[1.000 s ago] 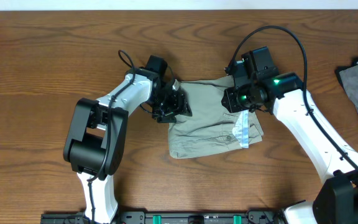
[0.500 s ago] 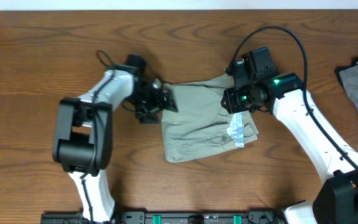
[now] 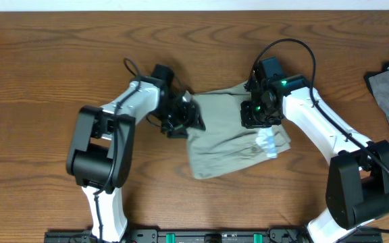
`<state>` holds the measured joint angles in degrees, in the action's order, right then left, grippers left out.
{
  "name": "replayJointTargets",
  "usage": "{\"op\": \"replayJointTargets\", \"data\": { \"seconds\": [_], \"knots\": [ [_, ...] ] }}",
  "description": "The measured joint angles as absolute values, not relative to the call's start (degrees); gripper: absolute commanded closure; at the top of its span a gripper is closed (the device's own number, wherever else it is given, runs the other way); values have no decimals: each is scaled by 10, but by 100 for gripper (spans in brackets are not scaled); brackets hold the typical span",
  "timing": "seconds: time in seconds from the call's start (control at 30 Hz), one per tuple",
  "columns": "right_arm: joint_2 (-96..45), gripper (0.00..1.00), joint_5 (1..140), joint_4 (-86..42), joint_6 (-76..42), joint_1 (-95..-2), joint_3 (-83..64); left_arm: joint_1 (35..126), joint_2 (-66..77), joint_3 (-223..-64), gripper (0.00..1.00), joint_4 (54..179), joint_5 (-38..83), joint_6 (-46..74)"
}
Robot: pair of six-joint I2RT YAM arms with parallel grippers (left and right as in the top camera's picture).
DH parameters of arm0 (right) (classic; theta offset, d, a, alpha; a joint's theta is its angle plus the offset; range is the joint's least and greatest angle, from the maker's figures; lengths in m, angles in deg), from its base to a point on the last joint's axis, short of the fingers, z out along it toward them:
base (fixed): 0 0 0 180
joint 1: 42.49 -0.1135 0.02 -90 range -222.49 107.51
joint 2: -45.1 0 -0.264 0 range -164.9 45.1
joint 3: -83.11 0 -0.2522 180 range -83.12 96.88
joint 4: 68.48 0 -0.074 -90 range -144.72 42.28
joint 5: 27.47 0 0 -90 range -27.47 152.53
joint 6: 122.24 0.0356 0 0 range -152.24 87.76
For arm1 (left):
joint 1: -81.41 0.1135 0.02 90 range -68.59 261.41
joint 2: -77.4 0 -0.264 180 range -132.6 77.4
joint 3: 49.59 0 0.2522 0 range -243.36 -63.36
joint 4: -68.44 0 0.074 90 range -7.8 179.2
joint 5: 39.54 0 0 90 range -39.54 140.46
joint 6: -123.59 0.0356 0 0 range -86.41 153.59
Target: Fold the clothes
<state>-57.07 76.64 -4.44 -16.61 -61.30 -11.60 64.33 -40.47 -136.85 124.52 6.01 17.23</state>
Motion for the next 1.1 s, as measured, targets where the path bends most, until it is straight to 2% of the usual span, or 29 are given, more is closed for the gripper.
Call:
{"op": "replayJointTargets", "data": {
  "seconds": [0.07, 0.13, 0.5, 0.73, 1.03, 1.07, 1.1],
  "knots": [
    [-571, 79, 768, -44, -163, -613, -116, 633, -409, -1364, 88, 1239, 60, 176],
    [-571, 79, 769, -44, -163, -613, -116, 632, -412, -1362, 94, 1234, 58, 176],
    [-570, 82, 772, -40, -161, -601, -113, 698, -399, -1417, 94, 1230, 41, 212],
    [-531, 81, 774, -44, -161, -593, -104, 835, -352, -1488, 94, 1172, 51, 209],
    [-504, 82, 775, -46, -161, -593, -97, 1023, -376, -1493, 94, 1141, 181, 201],
    [-504, 81, 775, -46, -161, -593, -97, 1037, -384, -1493, 93, 1143, 189, 201],
    [-504, 82, 776, -46, -161, -593, -97, 1047, -390, -1493, 83, 1146, 195, 202]
  ]
}}
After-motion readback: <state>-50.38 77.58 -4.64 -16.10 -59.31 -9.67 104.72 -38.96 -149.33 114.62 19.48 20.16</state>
